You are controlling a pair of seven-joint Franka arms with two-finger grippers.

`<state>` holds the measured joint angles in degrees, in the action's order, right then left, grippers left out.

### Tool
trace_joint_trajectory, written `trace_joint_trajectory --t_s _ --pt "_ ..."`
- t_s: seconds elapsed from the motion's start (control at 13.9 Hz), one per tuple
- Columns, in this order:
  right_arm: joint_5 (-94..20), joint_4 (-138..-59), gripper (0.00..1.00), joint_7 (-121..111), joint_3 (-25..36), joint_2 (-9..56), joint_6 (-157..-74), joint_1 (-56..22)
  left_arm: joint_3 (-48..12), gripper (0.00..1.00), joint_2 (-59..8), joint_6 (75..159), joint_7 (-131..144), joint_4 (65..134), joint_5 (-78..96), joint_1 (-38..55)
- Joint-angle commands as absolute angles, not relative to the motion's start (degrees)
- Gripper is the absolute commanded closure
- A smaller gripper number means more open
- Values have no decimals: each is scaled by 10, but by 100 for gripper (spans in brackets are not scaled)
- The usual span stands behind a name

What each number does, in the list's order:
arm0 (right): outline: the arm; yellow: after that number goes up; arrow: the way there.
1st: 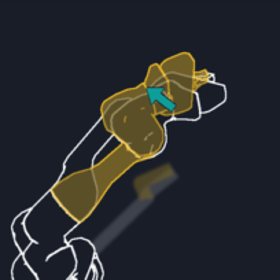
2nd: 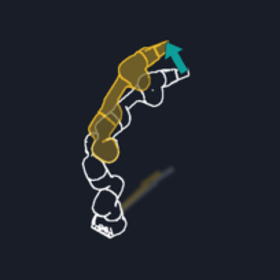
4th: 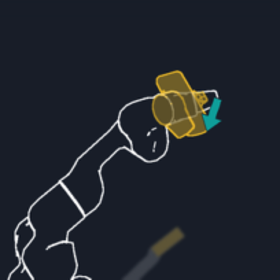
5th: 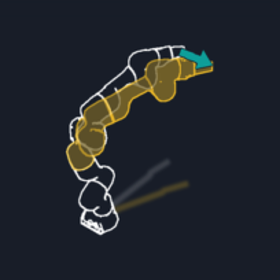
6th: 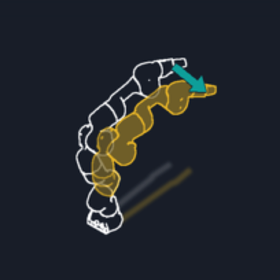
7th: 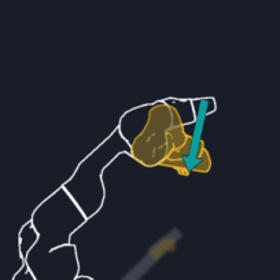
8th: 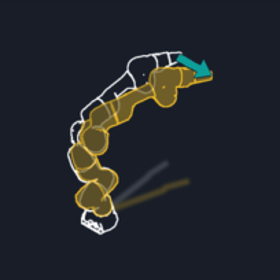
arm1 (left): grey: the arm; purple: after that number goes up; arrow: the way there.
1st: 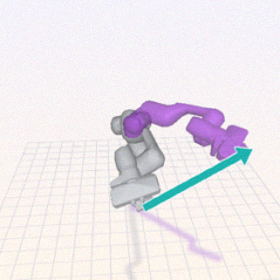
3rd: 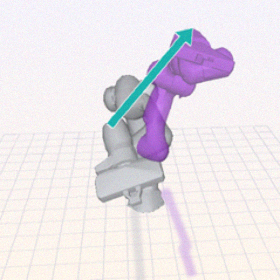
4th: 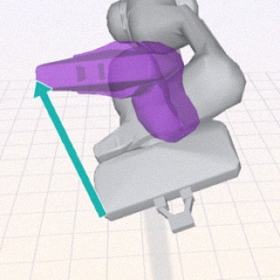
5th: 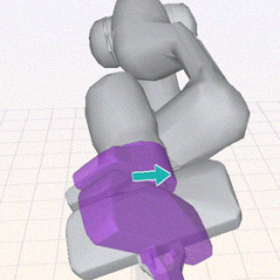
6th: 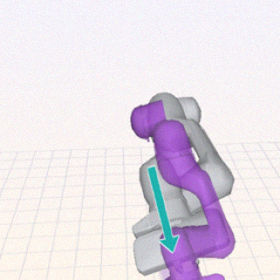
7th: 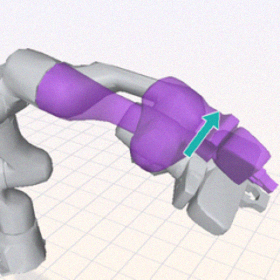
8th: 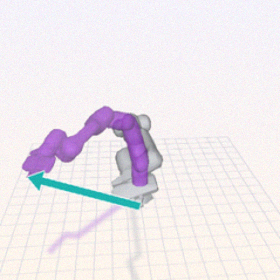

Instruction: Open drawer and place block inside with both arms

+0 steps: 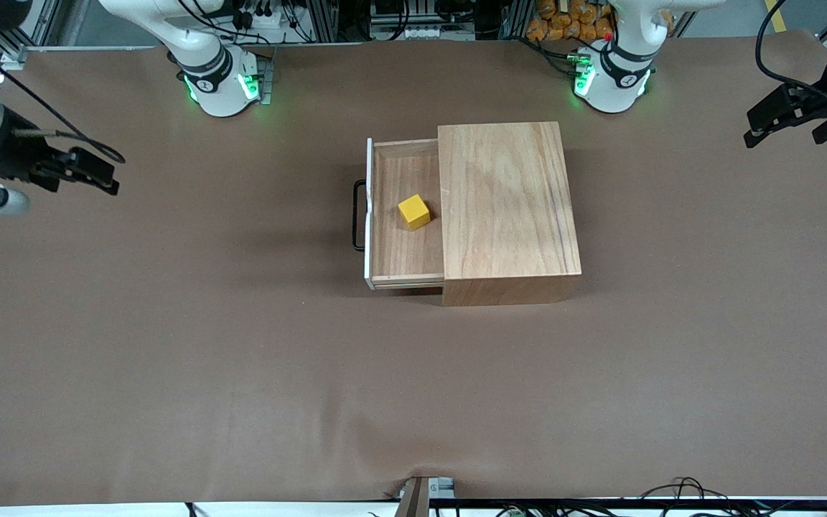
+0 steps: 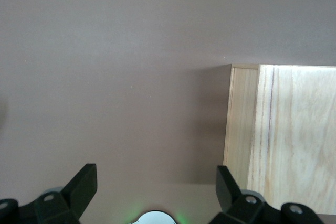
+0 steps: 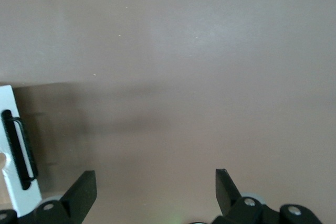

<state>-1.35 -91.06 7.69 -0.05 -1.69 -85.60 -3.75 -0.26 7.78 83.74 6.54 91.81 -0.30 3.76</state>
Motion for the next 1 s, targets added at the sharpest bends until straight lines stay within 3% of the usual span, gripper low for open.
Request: trace_joint_trajectory --t_s 0.0,0.93 --pt "2 -934 0 25 -13 -35 -869 2 -6 0 85 833 59 915 -11 33" --pt "3 -889 0 -3 -14 -27 -861 15 -6 0 72 871 59 907 -7 35"
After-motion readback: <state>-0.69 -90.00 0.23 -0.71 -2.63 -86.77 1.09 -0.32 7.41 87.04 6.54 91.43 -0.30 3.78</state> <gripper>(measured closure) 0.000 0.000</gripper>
